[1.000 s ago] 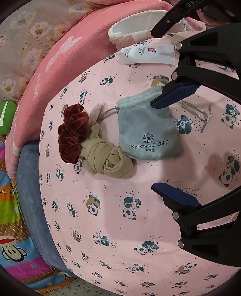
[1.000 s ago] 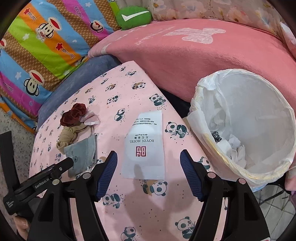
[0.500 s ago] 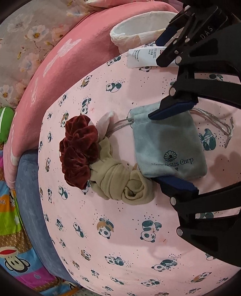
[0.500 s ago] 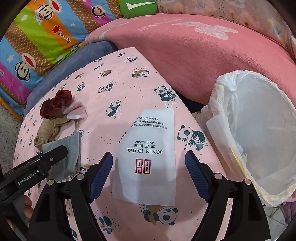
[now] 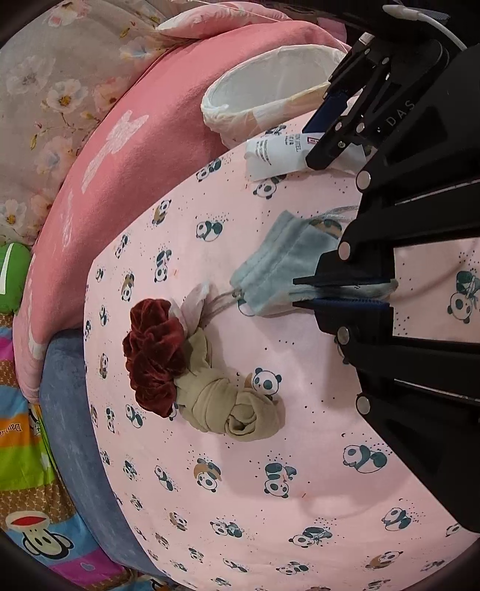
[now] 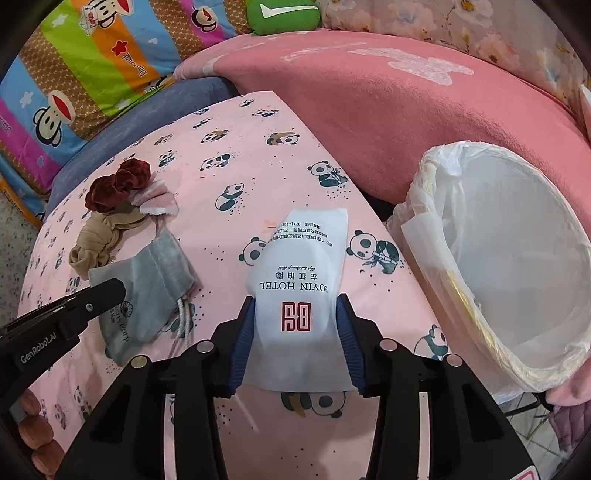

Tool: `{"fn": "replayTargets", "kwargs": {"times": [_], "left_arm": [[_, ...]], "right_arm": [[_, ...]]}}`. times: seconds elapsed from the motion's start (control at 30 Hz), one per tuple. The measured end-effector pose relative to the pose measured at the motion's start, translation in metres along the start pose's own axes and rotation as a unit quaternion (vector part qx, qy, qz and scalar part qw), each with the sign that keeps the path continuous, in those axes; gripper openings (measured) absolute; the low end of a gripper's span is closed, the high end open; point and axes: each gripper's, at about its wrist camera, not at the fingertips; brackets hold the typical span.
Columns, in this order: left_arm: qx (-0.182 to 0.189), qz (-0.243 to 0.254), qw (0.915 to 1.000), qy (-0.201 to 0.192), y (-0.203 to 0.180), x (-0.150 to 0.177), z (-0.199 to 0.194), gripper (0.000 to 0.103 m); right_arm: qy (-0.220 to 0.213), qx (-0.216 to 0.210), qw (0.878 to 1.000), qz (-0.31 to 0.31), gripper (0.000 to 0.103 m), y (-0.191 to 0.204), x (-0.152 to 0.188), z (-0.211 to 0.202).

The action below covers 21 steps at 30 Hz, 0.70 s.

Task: Collect trash
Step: 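Grasp the white hotel packet with the right gripper while the left grasps the grey pouch, then carry the packet and pouch over the bin and open both grippers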

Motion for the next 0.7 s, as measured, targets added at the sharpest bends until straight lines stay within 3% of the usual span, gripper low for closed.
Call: {"fn": "replayTargets", "kwargs": {"times": [0.23, 0.7], "left_arm": [[0.016, 0.022, 0.9994, -0.023, -0.03, 0.0, -0.029, 0.004], [0.069, 0.092, 0.9902, -0.08, -0.114, -0.022, -0.086, 0.004]], "right_arm": [[-0.018, -0.019, 0.999, 0.018, 0.03, -0.011, 0.007, -0.03], [-0.094, -0.038, 0.992, 0.069, 0.029, -0.06, 0.001, -0.112]]}}
Point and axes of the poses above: each gripper's, at about its wrist camera, not at the fingertips, and z roughly the way its jaws point, y to its left, x to its underside, and after that the axes turned 2 degrees about z, right-handed
